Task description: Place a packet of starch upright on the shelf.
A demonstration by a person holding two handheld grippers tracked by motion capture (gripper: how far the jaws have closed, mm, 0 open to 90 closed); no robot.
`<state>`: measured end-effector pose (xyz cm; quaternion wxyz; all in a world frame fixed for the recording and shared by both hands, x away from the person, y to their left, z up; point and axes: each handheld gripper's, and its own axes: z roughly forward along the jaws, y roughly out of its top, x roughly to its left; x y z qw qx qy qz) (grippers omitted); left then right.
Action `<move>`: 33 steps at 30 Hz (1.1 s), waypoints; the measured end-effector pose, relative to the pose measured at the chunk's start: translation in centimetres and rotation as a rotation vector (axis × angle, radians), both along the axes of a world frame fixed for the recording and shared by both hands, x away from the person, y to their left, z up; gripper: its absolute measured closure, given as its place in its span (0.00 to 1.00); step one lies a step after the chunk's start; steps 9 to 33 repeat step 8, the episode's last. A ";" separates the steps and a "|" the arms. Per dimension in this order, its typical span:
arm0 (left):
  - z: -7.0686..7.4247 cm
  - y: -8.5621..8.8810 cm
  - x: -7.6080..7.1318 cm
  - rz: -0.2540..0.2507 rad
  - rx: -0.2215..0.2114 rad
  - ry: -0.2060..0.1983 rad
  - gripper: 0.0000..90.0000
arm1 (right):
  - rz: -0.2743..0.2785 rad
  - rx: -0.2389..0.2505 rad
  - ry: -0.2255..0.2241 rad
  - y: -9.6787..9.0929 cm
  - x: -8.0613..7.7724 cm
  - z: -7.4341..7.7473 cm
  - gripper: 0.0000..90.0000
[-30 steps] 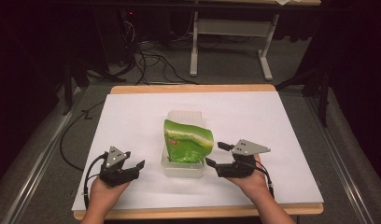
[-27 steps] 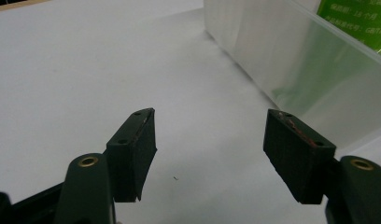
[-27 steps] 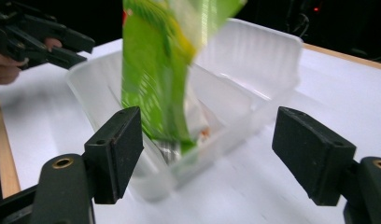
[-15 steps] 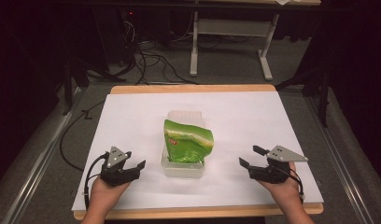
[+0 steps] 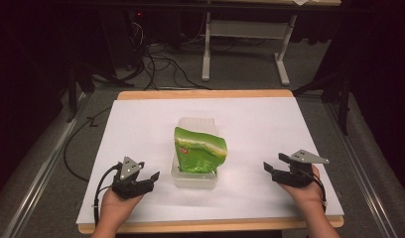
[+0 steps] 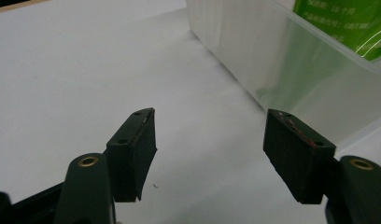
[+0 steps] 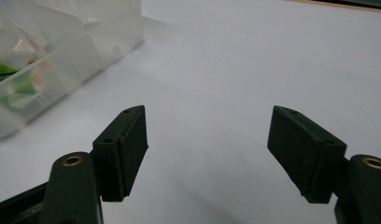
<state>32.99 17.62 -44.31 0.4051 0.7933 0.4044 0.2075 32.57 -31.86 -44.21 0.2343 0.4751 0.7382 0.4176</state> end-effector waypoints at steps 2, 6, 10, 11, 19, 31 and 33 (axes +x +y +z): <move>-0.1 -0.1 0.0 0.002 0.004 -0.002 0.39 | -0.006 -0.010 -0.003 -0.1 0.0 0.0 0.33; 0.1 0.1 -0.1 0.004 -0.010 -0.010 0.39 | -0.016 0.016 -0.024 -0.3 -0.1 0.2 0.33; 0.2 0.2 -0.1 0.005 -0.013 -0.014 0.39 | -0.017 0.017 -0.024 -0.3 -0.1 0.2 0.33; 0.2 0.2 -0.1 0.005 -0.013 -0.014 0.39 | -0.017 0.017 -0.024 -0.3 -0.1 0.2 0.33; 0.2 0.2 -0.1 0.005 -0.013 -0.014 0.39 | -0.017 0.017 -0.024 -0.3 -0.1 0.2 0.33; 0.2 0.2 -0.1 0.005 -0.013 -0.014 0.39 | -0.017 0.017 -0.024 -0.3 -0.1 0.2 0.33; 0.2 0.2 -0.1 0.005 -0.013 -0.014 0.39 | -0.017 0.017 -0.024 -0.3 -0.1 0.2 0.33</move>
